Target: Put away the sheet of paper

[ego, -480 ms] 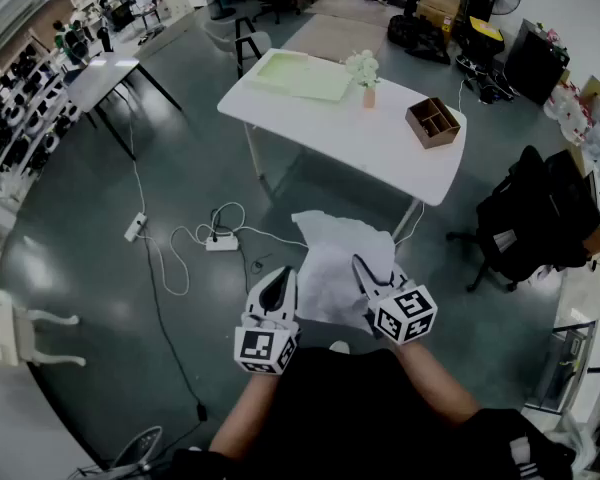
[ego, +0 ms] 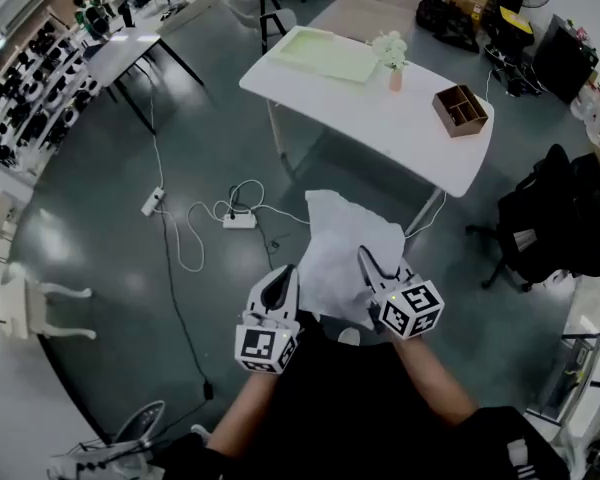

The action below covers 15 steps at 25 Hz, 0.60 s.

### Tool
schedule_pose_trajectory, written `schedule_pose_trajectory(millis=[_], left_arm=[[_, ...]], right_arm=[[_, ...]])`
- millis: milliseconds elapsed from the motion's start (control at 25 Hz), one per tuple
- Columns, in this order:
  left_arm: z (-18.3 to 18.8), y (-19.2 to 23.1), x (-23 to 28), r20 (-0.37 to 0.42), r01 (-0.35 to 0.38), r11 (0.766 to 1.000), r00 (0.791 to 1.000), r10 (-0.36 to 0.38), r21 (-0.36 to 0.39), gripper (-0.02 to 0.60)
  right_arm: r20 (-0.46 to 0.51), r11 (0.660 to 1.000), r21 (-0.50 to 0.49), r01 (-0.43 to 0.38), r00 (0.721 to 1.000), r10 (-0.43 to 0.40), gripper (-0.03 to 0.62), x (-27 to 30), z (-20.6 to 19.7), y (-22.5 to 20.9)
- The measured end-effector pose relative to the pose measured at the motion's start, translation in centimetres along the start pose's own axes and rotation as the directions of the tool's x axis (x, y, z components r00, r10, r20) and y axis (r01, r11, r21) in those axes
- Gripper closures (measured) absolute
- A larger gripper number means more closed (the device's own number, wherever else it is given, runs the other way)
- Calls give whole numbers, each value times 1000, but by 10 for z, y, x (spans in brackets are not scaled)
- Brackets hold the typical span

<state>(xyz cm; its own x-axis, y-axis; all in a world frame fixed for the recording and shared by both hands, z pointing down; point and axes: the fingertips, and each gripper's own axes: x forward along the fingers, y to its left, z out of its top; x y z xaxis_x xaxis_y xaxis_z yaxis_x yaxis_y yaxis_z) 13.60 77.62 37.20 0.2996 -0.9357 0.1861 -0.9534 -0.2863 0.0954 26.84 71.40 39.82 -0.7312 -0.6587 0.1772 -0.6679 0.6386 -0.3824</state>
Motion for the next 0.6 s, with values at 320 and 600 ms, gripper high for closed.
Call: schedule_pose_trajectory(millis=[320, 600], left_arm=[[-8, 32, 43, -32, 34, 998, 999, -36, -48, 577], [0, 93, 126, -26, 67, 996, 997, -69, -61, 577]], right_arm=[[-15, 1000, -14, 0, 1000, 0, 595, 38, 7, -11], [-44, 999, -17, 29, 999, -30, 595, 118, 33, -51]])
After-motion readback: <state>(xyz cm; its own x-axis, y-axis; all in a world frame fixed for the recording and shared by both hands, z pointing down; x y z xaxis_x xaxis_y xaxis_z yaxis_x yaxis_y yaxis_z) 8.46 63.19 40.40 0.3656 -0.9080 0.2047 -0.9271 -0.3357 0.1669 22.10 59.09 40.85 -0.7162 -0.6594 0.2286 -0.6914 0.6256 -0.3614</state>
